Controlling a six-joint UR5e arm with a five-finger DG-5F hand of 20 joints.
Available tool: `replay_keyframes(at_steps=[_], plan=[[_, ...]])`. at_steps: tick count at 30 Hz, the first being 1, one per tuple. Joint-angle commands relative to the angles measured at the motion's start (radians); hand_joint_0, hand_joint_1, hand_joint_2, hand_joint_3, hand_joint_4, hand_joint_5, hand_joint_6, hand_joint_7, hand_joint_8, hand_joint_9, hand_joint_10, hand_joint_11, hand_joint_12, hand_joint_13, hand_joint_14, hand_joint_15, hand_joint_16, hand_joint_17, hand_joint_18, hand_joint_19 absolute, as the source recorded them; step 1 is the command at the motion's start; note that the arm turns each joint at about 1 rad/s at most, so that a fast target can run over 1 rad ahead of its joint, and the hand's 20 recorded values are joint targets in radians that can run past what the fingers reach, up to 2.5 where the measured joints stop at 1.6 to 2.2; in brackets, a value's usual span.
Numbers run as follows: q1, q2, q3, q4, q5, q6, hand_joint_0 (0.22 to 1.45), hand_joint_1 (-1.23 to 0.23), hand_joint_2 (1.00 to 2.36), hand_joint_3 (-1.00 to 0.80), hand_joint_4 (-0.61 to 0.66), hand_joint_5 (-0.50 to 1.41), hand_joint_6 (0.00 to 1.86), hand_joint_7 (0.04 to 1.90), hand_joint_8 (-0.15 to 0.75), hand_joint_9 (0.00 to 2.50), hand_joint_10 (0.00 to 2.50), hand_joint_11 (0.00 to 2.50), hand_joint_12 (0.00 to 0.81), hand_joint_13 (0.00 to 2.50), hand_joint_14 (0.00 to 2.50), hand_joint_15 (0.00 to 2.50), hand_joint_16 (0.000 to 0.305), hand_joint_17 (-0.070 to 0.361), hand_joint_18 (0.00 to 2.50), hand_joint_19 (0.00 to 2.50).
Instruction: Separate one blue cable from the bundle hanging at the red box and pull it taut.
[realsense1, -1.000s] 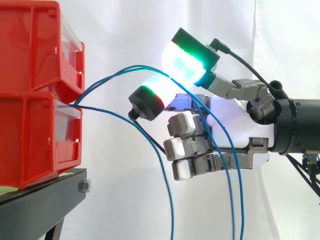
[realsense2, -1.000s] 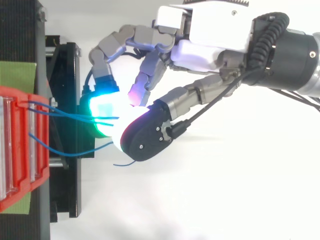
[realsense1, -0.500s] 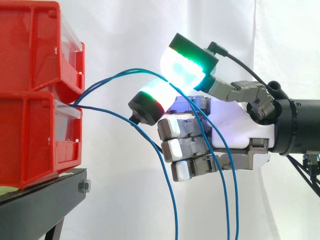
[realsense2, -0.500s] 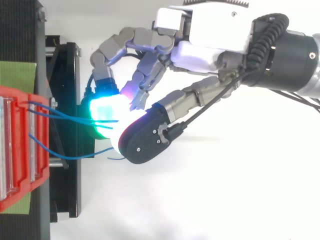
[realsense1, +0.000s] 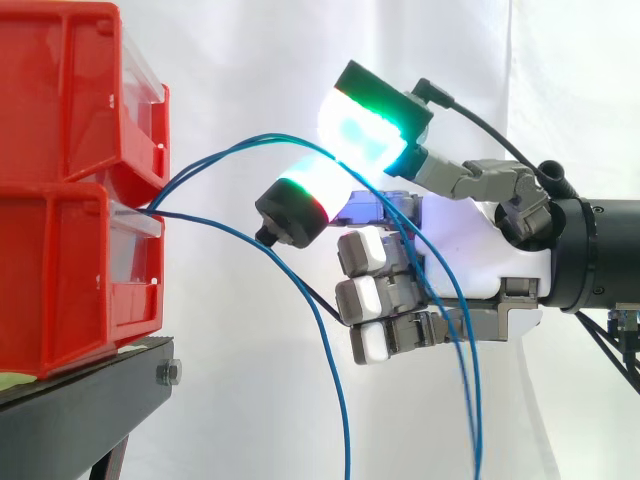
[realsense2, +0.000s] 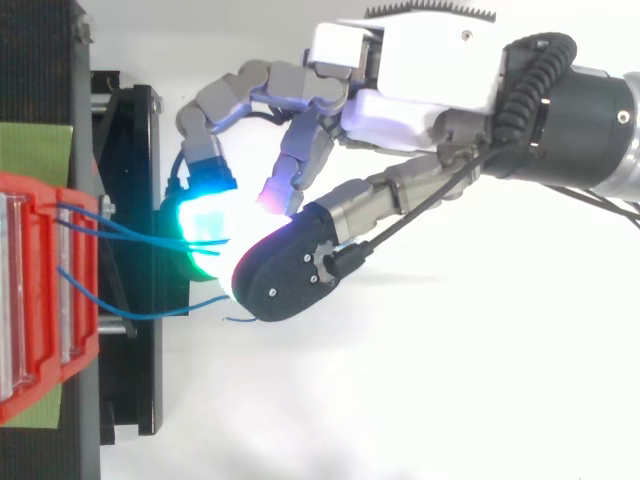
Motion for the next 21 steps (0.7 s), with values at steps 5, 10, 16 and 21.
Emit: replay_keyframes(at_steps=[5, 10, 16, 21], plan=[[0.0, 0.0, 0.0, 0.004, 0.0, 0.0, 0.61, -0.63, 1.01, -0.12, 0.01, -0.06, 0.69, 1.3, 0.397, 1.26, 0.01, 0.3, 0.349, 1.24, 0.01, 0.41, 0.049, 0.11, 1.1, 0.47], [0.0, 0.0, -0.002, 0.004, 0.0, 0.0, 0.64, -0.59, 1.0, -0.06, 0.11, -0.03, 0.55, 1.42, 0.417, 1.24, 0.01, 0.27, 0.367, 1.24, 0.01, 0.4, 0.053, 0.119, 1.12, 0.47], [0.0, 0.0, -0.005, 0.004, 0.0, 0.0, 0.65, -0.62, 1.01, -0.05, 0.14, -0.03, 0.5, 1.43, 0.414, 1.24, 0.01, 0.35, 0.367, 1.23, 0.01, 0.43, 0.052, 0.116, 1.1, 0.49], [0.002, 0.0, -0.005, 0.004, 0.0, 0.0, 0.64, -0.77, 1.01, -0.03, 0.17, -0.1, 0.64, 1.1, 0.428, 1.22, 0.01, 0.55, 0.39, 1.21, 0.01, 0.48, 0.051, 0.115, 1.07, 0.51]])
